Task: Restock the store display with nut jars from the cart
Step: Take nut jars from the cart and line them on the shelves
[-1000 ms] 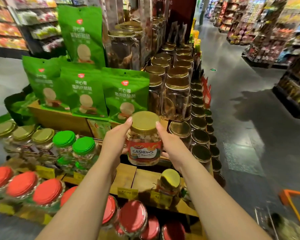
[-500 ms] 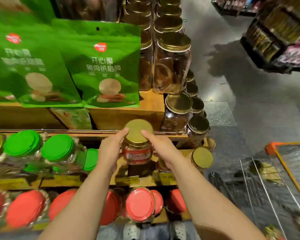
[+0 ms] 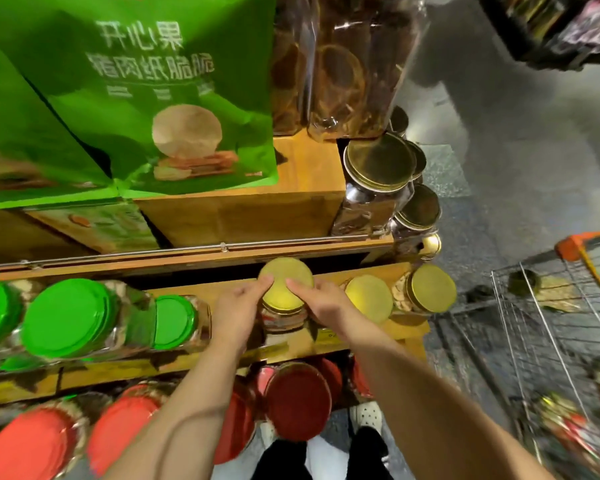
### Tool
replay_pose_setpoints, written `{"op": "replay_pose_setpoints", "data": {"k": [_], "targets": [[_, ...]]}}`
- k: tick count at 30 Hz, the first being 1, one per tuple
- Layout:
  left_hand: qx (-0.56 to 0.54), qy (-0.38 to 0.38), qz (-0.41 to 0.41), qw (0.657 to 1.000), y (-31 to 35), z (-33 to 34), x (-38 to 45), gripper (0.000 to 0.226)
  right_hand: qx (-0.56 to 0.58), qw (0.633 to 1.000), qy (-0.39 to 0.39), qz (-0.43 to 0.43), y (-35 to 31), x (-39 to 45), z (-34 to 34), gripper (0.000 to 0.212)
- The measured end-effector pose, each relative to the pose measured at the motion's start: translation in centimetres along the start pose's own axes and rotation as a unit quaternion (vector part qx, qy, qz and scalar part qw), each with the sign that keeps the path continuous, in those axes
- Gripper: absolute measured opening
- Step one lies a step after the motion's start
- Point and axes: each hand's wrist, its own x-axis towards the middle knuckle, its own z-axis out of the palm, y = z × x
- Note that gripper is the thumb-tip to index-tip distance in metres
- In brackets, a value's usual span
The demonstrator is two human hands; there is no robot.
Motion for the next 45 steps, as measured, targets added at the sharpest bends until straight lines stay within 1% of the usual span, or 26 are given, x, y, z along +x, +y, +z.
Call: {"op": "replay_pose_setpoints", "data": {"k": [2,3,4,6,7,8,10,11,12,15,17,18,21,23,25,27,30,32,34,36,39,41,45], "targets": [[0.013,-0.004,-0.018,1.000,-0.6,0.2,0.5,0.033,-0.001,1.000,-0.002,0.013,0.2,0.1,0.0,0.045],[0.017,-0.006,-0.027,0.999,-0.9,0.3,0.7,0.038,0.007,1.000,-0.003,0.026,0.4,0.2,0.1,0.035],[0.018,-0.006,-0.032,0.999,-1.0,0.4,0.8,0.043,0.016,0.999,-0.004,0.042,0.7,0.4,0.0,0.030],[0.021,0.004,-0.036,0.999,-1.4,0.6,1.1,0.054,0.027,0.998,-0.005,0.057,1.0,0.5,0.2,0.026],[0.030,0.006,-0.043,0.999,-1.6,0.8,1.2,0.060,0.026,0.998,-0.009,0.052,1.2,0.6,0.4,0.031],[0.039,0.005,-0.053,0.998,-1.8,0.9,1.2,0.061,0.016,0.999,-0.010,0.047,1.4,0.8,0.7,0.044],[0.042,0.002,-0.065,0.997,-2.3,1.1,1.2,0.052,-0.018,0.999,-0.001,0.049,2.1,1.3,1.1,0.079],[0.046,0.003,-0.067,0.997,-2.6,1.3,1.2,0.049,-0.029,0.998,0.002,0.050,2.5,1.7,1.2,0.090],[0.054,0.004,-0.071,0.996,-2.7,1.3,1.2,0.051,-0.033,0.998,0.002,0.048,2.8,1.9,1.3,0.094],[0.067,0.007,-0.069,0.995,-2.9,1.4,1.3,0.070,-0.030,0.998,0.003,0.049,3.3,2.4,1.0,0.092],[0.090,0.007,-0.065,0.994,-2.8,1.4,1.4,0.075,-0.028,0.998,0.006,0.049,3.4,2.3,1.1,0.093],[0.102,0.007,-0.064,0.993,-2.6,1.5,1.3,0.075,-0.033,0.998,0.008,0.046,3.2,1.9,1.1,0.090],[0.115,0.002,-0.059,0.992,-2.4,1.6,1.3,0.078,-0.050,0.997,0.024,0.049,3.2,0.8,1.1,0.064],[0.124,-0.005,-0.057,0.991,-2.7,1.6,1.3,0.086,-0.043,0.997,0.034,0.055,3.6,0.2,1.1,0.052],[0.128,-0.007,-0.064,0.990,-2.9,1.7,1.3,0.088,-0.041,0.997,0.045,0.056,3.7,-0.2,1.0,0.045],[0.131,-0.012,-0.070,0.989,-2.9,1.9,0.9,0.085,-0.056,0.996,0.049,0.055,3.9,0.0,1.0,0.047],[0.131,-0.021,-0.075,0.988,-2.9,2.1,0.5,0.081,-0.084,0.993,0.062,0.049,3.7,-0.4,1.0,0.068],[0.146,-0.024,-0.073,0.986,-2.8,2.1,0.4,0.083,-0.105,0.991,0.072,0.047,3.3,-1.2,0.8,0.070],[0.173,-0.020,-0.060,0.983,-2.2,2.2,0.0,0.083,-0.122,0.989,0.075,0.046,2.9,-2.0,0.3,0.063],[0.205,-0.011,-0.033,0.978,-1.0,2.3,-0.8,0.082,-0.131,0.987,0.082,0.038,2.7,-2.8,-0.3,0.050],[0.262,0.011,0.013,0.965,1.4,2.4,-2.7,0.075,-0.129,0.986,0.102,0.030,1.9,-4.3,-1.6,0.055],[0.302,0.013,0.060,0.951,3.4,2.7,-4.3,0.070,-0.137,0.986,0.087,0.021,1.3,-5.7,-2.7,0.055],[0.355,-0.006,0.155,0.922,7.2,4.4,-8.2,0.062,-0.132,0.986,0.097,-0.013,1.1,-9.4,-5.7,0.038]]}}
